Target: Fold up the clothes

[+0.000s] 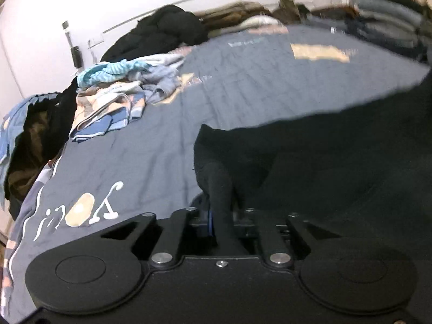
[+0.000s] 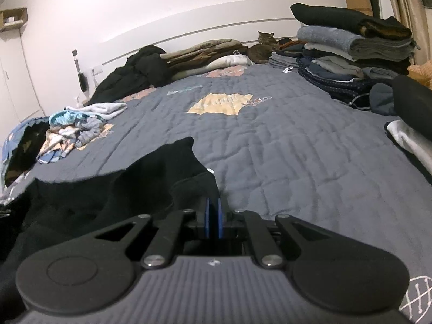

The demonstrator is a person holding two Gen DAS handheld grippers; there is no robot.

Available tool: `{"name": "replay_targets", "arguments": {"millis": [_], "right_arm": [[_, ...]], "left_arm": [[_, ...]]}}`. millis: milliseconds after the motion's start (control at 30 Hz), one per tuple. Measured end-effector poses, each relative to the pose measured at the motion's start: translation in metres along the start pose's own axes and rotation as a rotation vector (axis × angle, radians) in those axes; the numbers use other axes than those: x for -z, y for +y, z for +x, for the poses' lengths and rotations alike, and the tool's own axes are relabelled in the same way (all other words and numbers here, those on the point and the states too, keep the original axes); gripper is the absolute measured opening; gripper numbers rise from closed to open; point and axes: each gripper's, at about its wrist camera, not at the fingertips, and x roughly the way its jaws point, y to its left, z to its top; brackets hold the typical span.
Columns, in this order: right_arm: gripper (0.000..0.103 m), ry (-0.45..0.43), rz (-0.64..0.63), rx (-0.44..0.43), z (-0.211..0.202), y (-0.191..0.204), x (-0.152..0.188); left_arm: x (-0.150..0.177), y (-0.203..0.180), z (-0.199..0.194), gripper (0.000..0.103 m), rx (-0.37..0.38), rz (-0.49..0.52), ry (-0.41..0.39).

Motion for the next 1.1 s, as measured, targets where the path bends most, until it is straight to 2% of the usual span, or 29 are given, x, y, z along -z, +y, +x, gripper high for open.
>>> {"name": "replay_targets", "arguments": {"millis": [67,133,167,200,300,367,400,433,467,500,633,700,767,833,900,967,1067,1100], "right_arm": [[0.005,-0.021,0.028,-0.017,-0.002,-0.001,-0.002],[0.005,-0.063,0.058,-0.023,-0.007,0.000,-0.005],[0.000,-0.088,0.071,-0.020,-0.009,0.000,-0.006],[0.000,-0.102,0.081,-0.020,-0.010,0.000,-0.007],[0.000,-0.071,0.099,-0.030,-0.005,-0.004,-0.005],[0.000,-0.047,0.103,-0.037,-0.002,-0.006,-0.004],[0.000,-0.026,0.074,-0.044,0.000,-0.002,-0.003],[0.000,-0.012,0.038,-0.052,0.000,0.003,-0.004],[0.003,-0.019,0.013,-0.050,-0.001,0.008,-0.005],[0.005,-0.023,-0.013,-0.049,-0.002,0.013,-0.006],[0.012,-0.022,-0.161,-0.060,-0.004,0.039,-0.011],[0.028,-0.019,-0.244,-0.066,-0.003,0.053,-0.013],[0.038,-0.017,-0.358,-0.059,0.001,0.072,-0.014],[0.039,0.002,-0.485,-0.075,0.012,0.094,-0.012],[0.040,0.027,-0.584,-0.090,0.026,0.113,-0.010],[0.041,0.083,-0.652,-0.103,0.044,0.128,-0.010],[0.042,0.162,-0.688,-0.098,0.074,0.142,-0.010],[0.042,0.189,-0.678,-0.096,0.084,0.144,-0.010]], "left_arm": [[-0.008,0.005,0.004,0.009,0.004,-0.024,-0.016],[-0.019,0.030,-0.016,0.009,0.004,-0.147,-0.108],[-0.023,0.040,-0.023,0.009,-0.003,-0.195,-0.145],[-0.026,0.047,-0.025,0.009,-0.009,-0.223,-0.154],[-0.025,0.041,0.004,0.014,-0.009,-0.148,0.020],[-0.024,0.037,0.018,0.025,-0.015,-0.100,0.109],[-0.023,0.035,0.011,0.031,-0.036,-0.081,0.076],[-0.022,0.033,0.004,0.048,-0.056,-0.063,0.042],[-0.021,0.032,-0.003,0.057,-0.076,-0.044,0.008],[-0.021,0.029,-0.009,0.058,-0.089,-0.019,-0.023],[-0.028,0.000,-0.028,0.058,-0.058,0.146,-0.116],[-0.031,-0.019,-0.033,0.058,-0.041,0.229,-0.157],[-0.031,-0.041,-0.034,0.058,-0.009,0.318,-0.180],[-0.026,-0.059,-0.017,0.059,0.046,0.409,-0.133],[-0.017,-0.070,0.012,0.059,0.048,0.499,-0.033],[-0.007,-0.072,0.040,0.059,0.027,0.548,0.051],[0.000,-0.064,0.069,0.059,0.010,0.512,0.140],[0.002,-0.061,0.074,0.058,0.026,0.492,0.154]]}}
